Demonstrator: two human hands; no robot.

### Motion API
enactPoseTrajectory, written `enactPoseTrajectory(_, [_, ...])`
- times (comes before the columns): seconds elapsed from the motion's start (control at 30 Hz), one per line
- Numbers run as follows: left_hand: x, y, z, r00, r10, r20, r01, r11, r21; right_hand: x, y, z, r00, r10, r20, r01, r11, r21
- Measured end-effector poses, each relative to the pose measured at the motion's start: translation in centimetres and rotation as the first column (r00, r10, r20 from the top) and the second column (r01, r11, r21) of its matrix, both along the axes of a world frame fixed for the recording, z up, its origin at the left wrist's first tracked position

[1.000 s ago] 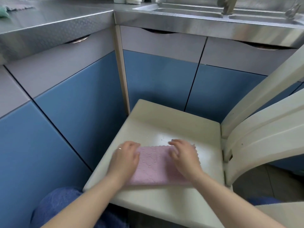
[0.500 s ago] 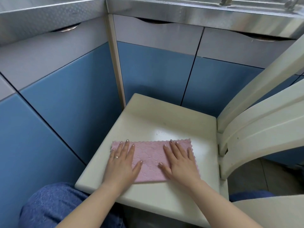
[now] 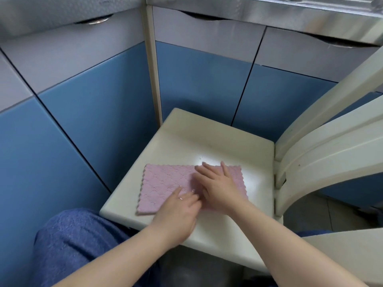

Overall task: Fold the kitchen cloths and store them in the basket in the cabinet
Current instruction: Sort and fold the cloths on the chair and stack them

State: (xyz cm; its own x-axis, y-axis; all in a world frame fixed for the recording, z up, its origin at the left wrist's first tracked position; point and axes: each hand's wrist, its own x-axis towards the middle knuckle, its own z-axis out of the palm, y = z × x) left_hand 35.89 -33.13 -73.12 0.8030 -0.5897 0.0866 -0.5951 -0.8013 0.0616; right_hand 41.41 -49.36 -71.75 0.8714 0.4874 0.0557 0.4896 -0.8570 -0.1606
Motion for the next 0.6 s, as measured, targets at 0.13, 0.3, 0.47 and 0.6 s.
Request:
enactPoseTrajectory(0.13, [-1.1,0.1,-1.1,0.999,-0.035,-0.020,0.037,0.997,0.073,0.8,0.5,0.0,0.984,0.002,-0.178,-0.022,0.993,-0.112])
enactPoseTrajectory(0.3, [-1.3,4.1,-0.9,1.000,-0.016,-0.001,0.016,0.996,0.090,0.0,-1.3,0.1,0.994,-0.037,-0.101,0.023,0.990,-0.138])
enactPoseTrajectory(0.47, [-1.4,8.0,-0.6,0.995,-0.102,-0.011,0.102,0.985,0.139,-3.4,-3.0,-0.6,0.998,-0.025,0.059,0.028,0.999,-0.043])
enactPoseTrajectory(0.6, [-2.0,9.5,-1.3,0.980,-0.195,-0.050,0.197,0.978,0.062,-7.8,-4.2,-1.5,0.996,0.050,0.073,-0.049,0.999,-0.007])
